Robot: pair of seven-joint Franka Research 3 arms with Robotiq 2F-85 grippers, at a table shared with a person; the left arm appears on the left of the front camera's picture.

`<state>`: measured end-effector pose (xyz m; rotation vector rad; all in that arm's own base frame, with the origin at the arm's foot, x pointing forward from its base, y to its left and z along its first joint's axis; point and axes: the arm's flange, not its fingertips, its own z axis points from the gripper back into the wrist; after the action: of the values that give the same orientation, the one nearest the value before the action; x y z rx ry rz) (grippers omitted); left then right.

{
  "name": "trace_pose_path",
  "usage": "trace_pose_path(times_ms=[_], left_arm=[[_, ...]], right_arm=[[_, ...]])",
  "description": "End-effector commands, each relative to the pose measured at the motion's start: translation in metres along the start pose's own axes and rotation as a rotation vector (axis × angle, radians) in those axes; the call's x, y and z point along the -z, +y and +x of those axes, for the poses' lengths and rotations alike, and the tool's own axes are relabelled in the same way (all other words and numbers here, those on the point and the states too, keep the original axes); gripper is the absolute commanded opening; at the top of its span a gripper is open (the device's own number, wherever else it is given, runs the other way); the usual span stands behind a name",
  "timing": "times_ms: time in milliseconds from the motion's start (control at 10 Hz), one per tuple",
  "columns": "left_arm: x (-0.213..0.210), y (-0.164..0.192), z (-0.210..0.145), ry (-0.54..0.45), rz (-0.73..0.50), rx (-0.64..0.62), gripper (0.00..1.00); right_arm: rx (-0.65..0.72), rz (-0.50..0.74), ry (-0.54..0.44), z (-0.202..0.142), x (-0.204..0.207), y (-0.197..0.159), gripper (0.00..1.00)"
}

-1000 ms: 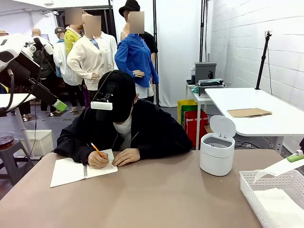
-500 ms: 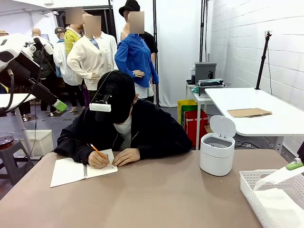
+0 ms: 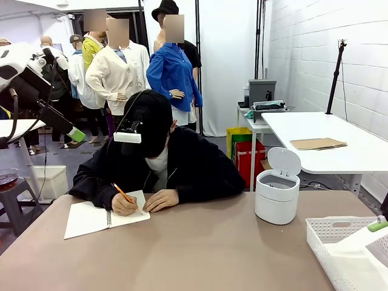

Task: Sort the paper based on its condition.
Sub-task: If a person hands you a paper, place it in the Organizing basket , and if it's crumpled, put it in the Trash can.

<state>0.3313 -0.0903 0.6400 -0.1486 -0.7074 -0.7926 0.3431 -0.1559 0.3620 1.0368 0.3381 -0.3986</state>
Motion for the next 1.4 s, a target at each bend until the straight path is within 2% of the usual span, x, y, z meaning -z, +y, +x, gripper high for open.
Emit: trace_pose_path(times_ms=[0, 200, 500, 800, 1000, 1100, 1300], left_arm=[[0.000, -0.001, -0.001, 0.009, 0.006, -0.001, 1.00], [0.000, -0.001, -0.001, 0.009, 0.006, -0.001, 1.00], [0.000, -0.001, -0.001, 0.009, 0.006, -0.001, 1.00], [0.000, -0.001, -0.001, 0.009, 0.006, -0.001, 1.00], [0.000, -0.001, -0.001, 0.009, 0.006, -0.001, 1.00], [0.000, -0.001, -0.001, 0.009, 0.006, -0.001, 1.00], [0.000, -0.001, -0.001, 0.009, 0.006, -0.001, 1.00]], right_arm=[[0.029, -0.042, 0.005, 0.003, 0.002, -0.007, 0.00], [0.031, -0.053, -0.016, 0.005, 0.003, -0.008, 0.00], [0.016, -0.029, 0.001, 0.004, 0.001, -0.008, 0.00], [0.032, -0.113, 0.035, 0.007, -0.006, -0.003, 0.54], [0.045, -0.228, 0.022, -0.002, -0.017, 0.006, 0.91], [0.057, -0.283, 0.029, -0.007, -0.021, 0.009, 1.00], [0.096, -0.356, 0.034, -0.016, -0.026, 0.009, 1.00]])
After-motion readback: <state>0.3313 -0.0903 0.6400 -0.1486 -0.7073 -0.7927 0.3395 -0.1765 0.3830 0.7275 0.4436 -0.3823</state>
